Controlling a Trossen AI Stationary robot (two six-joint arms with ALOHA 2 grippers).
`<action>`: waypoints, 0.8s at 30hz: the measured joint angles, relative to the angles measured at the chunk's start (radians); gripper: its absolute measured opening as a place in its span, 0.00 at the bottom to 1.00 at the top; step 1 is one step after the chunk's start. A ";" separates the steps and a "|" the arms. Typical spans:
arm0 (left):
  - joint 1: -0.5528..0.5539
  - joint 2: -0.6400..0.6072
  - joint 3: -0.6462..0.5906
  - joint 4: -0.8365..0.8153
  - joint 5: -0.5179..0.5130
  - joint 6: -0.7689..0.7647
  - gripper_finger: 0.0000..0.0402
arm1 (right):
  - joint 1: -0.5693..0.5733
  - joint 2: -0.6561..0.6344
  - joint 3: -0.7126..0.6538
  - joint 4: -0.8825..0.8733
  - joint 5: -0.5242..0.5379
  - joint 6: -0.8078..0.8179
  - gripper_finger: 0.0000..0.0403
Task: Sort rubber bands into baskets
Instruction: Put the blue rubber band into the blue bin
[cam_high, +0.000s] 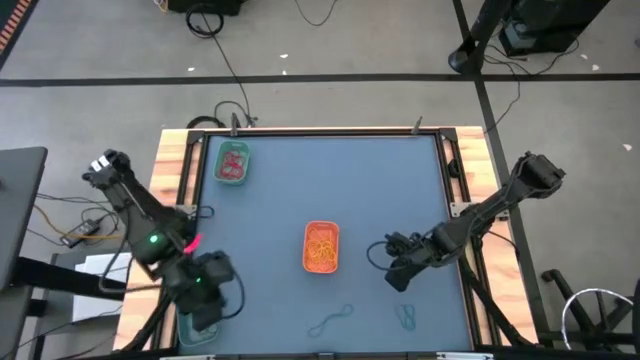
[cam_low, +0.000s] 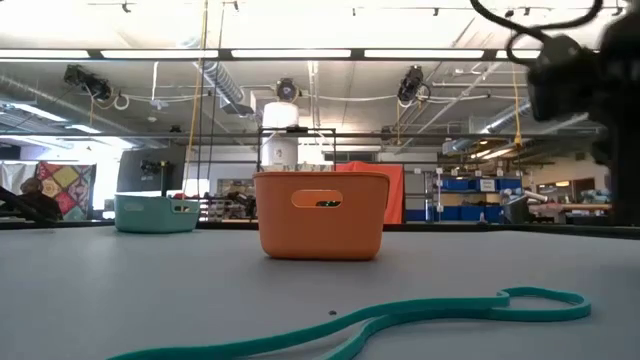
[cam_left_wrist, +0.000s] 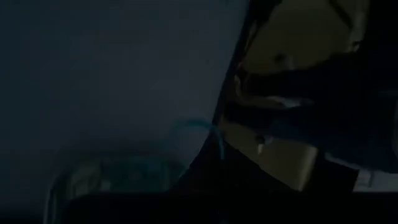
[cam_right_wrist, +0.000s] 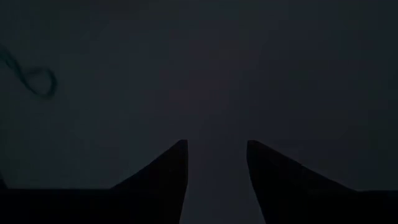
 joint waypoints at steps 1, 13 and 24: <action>-0.023 0.003 0.000 -0.015 0.003 -0.035 0.00 | 0.008 0.000 -0.014 0.014 -0.009 0.010 0.44; -0.277 0.073 -0.069 -0.065 0.120 -0.297 0.00 | 0.106 0.000 -0.031 0.036 -0.016 0.059 0.44; -0.294 0.073 -0.165 -0.017 0.012 -0.472 0.11 | 0.186 0.000 -0.030 0.058 0.031 0.123 0.44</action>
